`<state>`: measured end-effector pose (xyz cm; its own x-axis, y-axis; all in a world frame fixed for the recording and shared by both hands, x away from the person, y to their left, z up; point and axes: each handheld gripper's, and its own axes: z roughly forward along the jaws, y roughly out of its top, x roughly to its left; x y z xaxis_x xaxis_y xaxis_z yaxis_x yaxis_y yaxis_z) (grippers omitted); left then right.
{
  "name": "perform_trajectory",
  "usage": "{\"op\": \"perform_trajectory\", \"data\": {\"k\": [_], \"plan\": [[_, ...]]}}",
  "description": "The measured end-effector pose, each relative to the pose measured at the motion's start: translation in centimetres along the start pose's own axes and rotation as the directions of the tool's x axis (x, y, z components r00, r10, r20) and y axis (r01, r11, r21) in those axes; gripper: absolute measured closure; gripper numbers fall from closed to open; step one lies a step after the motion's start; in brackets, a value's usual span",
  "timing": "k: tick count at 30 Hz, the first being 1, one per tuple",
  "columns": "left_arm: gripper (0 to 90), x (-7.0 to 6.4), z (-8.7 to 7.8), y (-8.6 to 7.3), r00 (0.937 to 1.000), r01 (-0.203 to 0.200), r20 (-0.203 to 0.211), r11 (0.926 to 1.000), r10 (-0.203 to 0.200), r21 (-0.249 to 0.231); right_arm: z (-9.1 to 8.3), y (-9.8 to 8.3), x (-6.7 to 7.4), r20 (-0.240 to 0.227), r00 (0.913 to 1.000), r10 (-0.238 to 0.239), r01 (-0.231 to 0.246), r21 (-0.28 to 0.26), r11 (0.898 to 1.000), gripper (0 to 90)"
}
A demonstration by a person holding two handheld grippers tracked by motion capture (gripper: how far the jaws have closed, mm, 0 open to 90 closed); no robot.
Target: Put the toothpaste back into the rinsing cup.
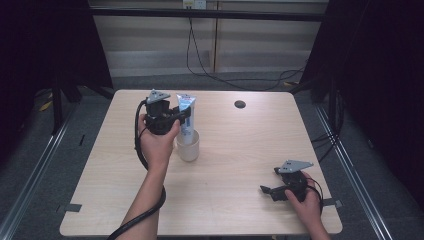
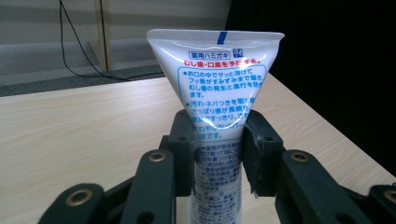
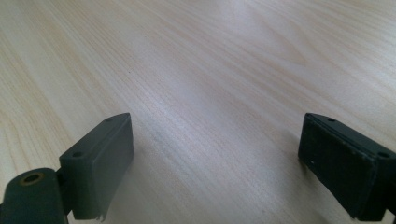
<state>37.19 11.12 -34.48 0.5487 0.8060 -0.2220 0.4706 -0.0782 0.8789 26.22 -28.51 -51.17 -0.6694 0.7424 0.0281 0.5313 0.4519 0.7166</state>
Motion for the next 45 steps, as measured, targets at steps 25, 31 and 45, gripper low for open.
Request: {"op": "perform_trajectory", "data": {"k": [25,31,45], "plan": [[67.6,0.4,1.9,-1.2,0.9998,-0.005,-0.018,1.0000,0.005,0.007,0.0,0.0,0.0,0.000,1.0000,-0.001,0.001,-0.001,1.000,10.2],[67.4,0.5,2.0,-1.5,0.9998,-0.005,-0.020,1.0000,0.005,0.001,0.0,0.0,0.0,0.000,1.0000,-0.001,0.001,0.000,1.000,10.2],[67.2,0.9,2.4,-2.2,0.9997,-0.002,-0.026,1.0000,0.002,0.001,0.0,0.0,0.0,0.001,1.0000,-0.001,0.001,-0.001,1.000,10.1]]}}
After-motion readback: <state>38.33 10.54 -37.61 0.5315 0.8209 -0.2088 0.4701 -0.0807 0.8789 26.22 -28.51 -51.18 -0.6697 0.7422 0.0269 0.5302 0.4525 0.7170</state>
